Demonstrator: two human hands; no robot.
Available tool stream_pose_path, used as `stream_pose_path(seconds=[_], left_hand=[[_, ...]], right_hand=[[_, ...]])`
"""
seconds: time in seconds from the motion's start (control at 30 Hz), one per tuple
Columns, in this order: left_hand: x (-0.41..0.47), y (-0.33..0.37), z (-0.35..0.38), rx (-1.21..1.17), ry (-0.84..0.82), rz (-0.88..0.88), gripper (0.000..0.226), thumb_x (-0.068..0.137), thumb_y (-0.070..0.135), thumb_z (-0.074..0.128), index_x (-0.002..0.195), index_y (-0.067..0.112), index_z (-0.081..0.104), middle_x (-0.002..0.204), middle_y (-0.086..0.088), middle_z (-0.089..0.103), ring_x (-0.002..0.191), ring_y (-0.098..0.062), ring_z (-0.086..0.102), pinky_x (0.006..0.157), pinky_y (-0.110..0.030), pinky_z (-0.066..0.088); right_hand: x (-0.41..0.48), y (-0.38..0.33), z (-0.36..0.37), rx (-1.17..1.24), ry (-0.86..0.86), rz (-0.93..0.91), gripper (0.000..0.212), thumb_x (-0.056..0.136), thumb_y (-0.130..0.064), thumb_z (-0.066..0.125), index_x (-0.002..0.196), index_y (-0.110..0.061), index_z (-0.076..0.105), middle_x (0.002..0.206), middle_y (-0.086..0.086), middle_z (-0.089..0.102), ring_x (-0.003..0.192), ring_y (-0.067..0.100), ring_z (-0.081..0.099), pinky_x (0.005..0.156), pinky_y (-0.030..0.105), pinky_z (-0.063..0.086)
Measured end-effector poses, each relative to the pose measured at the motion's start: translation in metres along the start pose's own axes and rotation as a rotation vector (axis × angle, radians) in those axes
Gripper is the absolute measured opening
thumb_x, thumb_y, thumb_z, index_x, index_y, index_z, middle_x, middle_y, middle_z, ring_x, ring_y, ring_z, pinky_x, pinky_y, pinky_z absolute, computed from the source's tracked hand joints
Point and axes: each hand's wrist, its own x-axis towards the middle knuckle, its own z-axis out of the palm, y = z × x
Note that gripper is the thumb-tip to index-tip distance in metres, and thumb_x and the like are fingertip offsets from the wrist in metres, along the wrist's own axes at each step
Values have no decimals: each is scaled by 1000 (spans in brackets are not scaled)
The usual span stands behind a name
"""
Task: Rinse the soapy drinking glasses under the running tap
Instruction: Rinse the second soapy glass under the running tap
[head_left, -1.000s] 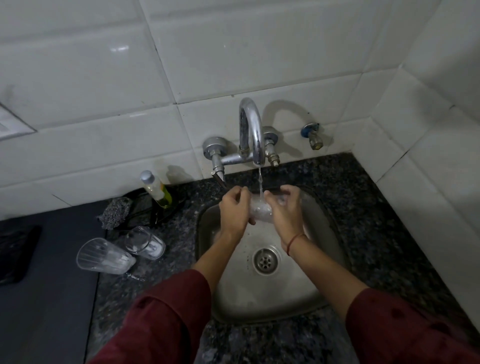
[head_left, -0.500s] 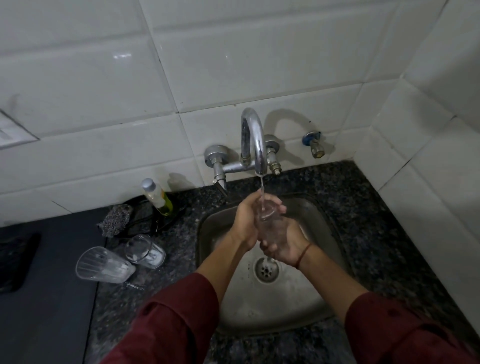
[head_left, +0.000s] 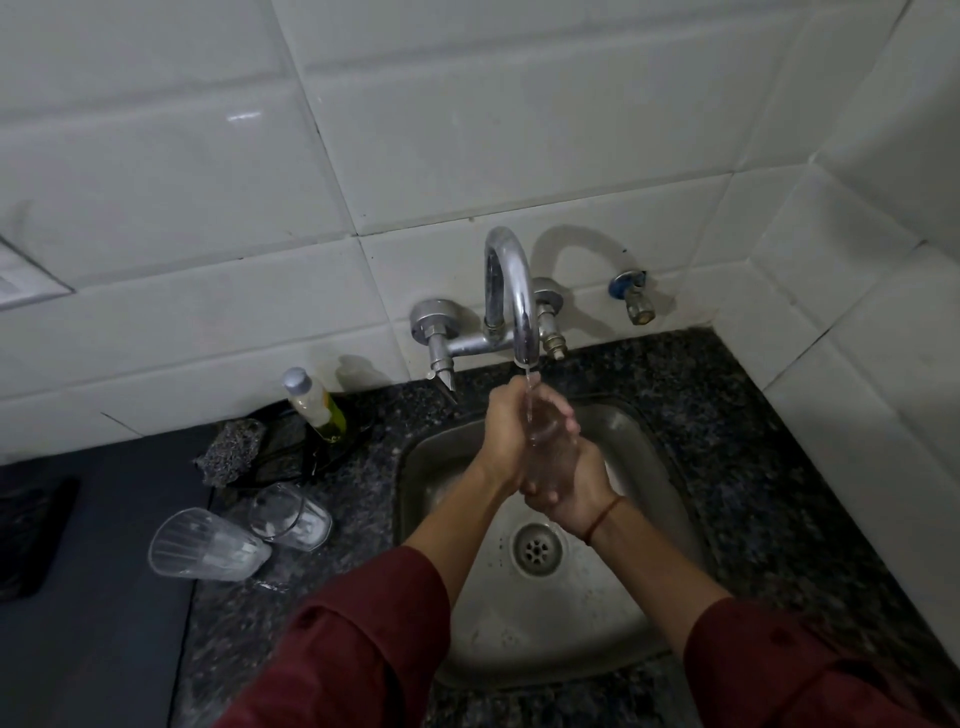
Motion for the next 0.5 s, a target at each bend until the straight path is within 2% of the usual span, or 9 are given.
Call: stream_pose_path(seconds=[0.07,0.13,0.23,0.3,0.33,0.4,0.47,0.5], left_hand=[[2,-3,2,60,65,109,57,105,30,36,67,1,67,65,-20,64,65,-29,61,70,-36,51],[0,-7,5,211,190,262,52,108,23,39,71,1,68,72,-18,67,69,-24,66,70,-35,54],[-7,-18,-2,787,236,629,38,106,23,51,77,6,69,80,-5,67,76,-16,63,72,-32,51],[-7,-21,-13,1184,201,797,32,104,26,54,80,11,68,82,-1,63,77,-14,58,69,-28,46],[-6,-19,-17,1301,212,795,30,103,27,55,79,12,66,81,-1,61,74,-14,56,66,-26,43],[-4,-9,-18,1377,257,634,31,101,28,53,75,13,60,74,-1,58,64,-16,55,59,-29,43],[-3,5,-16,1260,293,293,34,100,28,53,69,13,59,64,-2,59,52,-16,56,51,-28,43],[0,10,-17,1147,320,89,36,99,27,53,67,12,59,59,-3,61,46,-15,55,45,-25,41]], right_hand=[[3,0,0,62,-10,-49,45,98,-36,37,73,-18,70,67,2,60,50,16,50,47,22,26],[11,2,-1,94,50,-82,38,92,-36,42,74,-19,72,73,2,63,60,18,53,55,26,27],[19,2,-4,78,187,-124,26,80,-38,55,80,-17,71,82,6,61,68,21,54,60,29,31],[14,-3,-2,19,194,-131,26,79,-38,56,73,-16,68,75,8,55,60,22,47,55,27,27],[11,-5,2,-21,211,-123,27,82,-35,52,69,-15,65,68,7,53,54,21,44,51,26,25],[5,-7,10,-108,302,-128,31,89,-30,46,66,-14,60,56,6,51,43,19,41,41,21,24],[1,-7,16,-233,438,-239,30,90,-26,48,67,-12,60,57,8,56,42,21,45,38,22,30],[0,-7,18,-334,506,-368,28,89,-24,52,65,-13,61,60,8,58,47,22,50,41,25,35]])
